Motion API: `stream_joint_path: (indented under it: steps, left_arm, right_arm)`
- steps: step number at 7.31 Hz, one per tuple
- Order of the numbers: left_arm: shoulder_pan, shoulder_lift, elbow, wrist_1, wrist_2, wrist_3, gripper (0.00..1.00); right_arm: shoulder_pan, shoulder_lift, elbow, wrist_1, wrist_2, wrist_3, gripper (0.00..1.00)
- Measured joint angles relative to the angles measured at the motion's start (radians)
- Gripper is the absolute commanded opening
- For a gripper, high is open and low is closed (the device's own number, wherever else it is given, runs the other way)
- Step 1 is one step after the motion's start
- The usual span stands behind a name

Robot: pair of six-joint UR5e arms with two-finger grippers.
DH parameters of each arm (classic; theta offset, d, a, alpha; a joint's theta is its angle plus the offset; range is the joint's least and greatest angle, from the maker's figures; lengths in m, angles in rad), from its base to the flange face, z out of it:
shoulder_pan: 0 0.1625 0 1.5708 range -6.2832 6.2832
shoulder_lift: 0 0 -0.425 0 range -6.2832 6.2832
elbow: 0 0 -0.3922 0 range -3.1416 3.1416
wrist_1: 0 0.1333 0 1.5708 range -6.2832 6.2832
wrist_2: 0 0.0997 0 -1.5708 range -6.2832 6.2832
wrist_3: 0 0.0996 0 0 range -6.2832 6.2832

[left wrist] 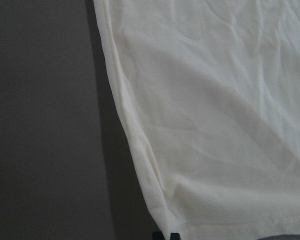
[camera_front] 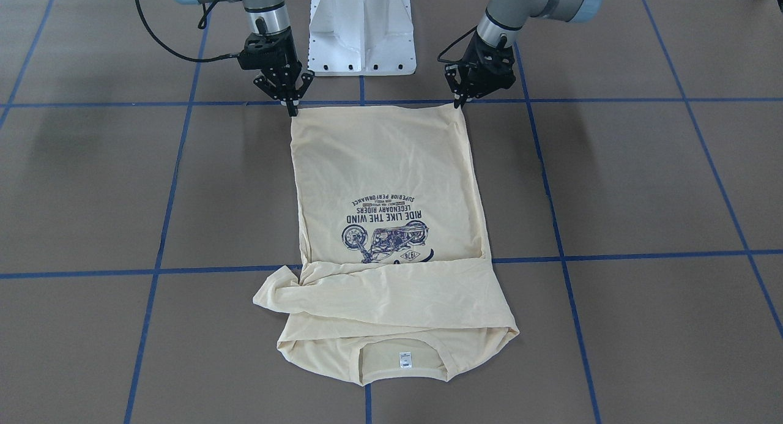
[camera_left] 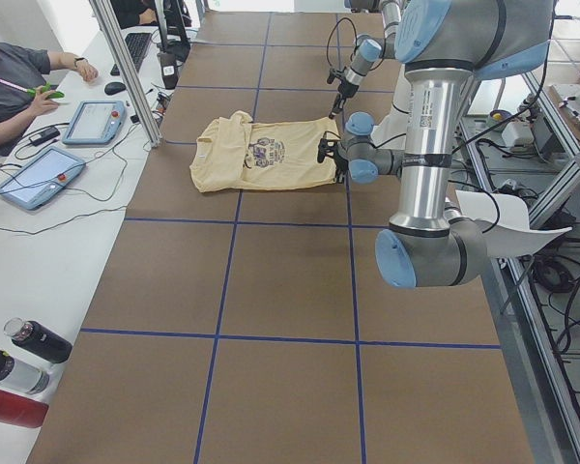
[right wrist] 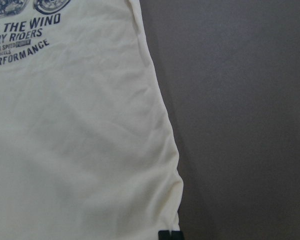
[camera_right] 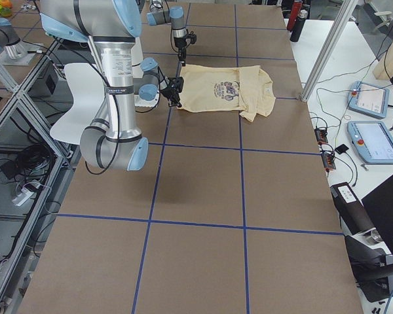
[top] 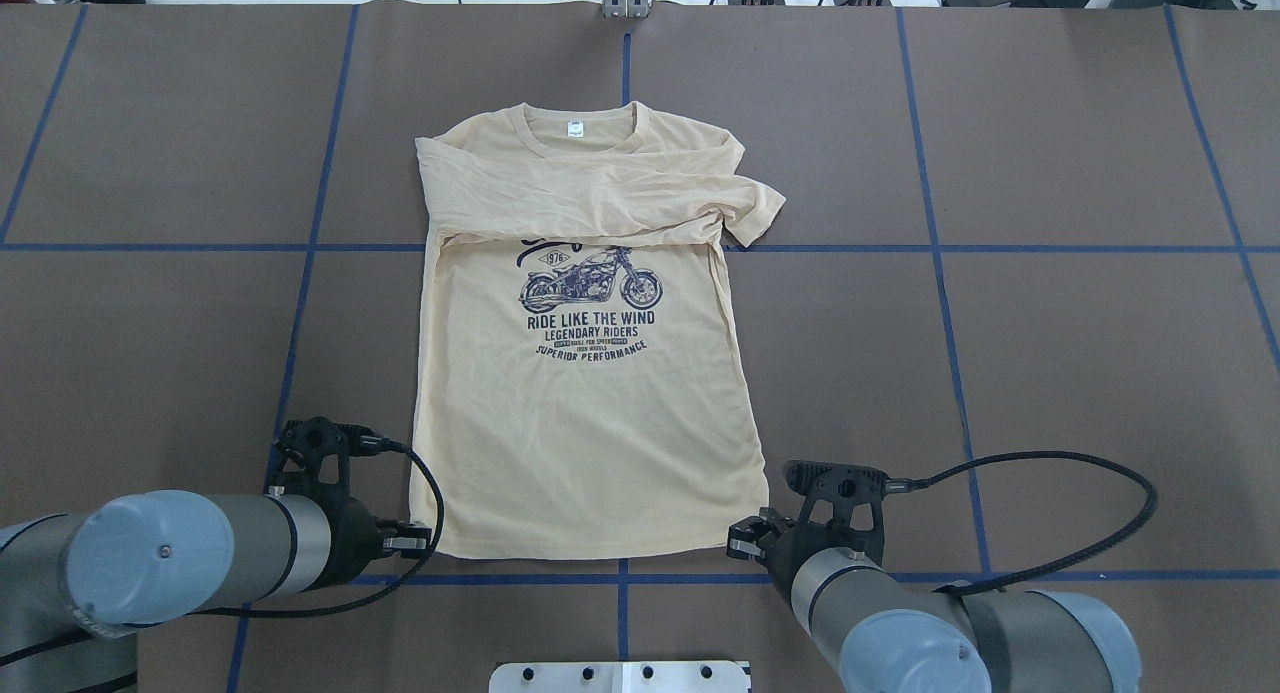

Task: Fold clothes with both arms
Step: 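Lift the hem with both grippers and fold it toward the collar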

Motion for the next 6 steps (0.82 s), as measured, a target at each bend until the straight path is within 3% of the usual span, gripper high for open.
stream_joint_path:
  steps: [2,5,6]
  left_arm:
    - [0.003,0.041,-0.178,0.097,-0.045,0.001,0.00]
    - [0.095,0.050,-0.438,0.267,-0.093,-0.044,0.00]
    - [0.117,0.045,-0.483,0.294,-0.097,-0.059,0.00]
  right_arm:
    - [-0.005,-0.084,0.195,-0.096,0.064,0.002,0.00]
    - [-0.109,-0.169,0.502,-0.281,0.140,0.008,0.00]
    - [-0.123,-0.171,0.555,-0.316,0.150,0.009,0.00]
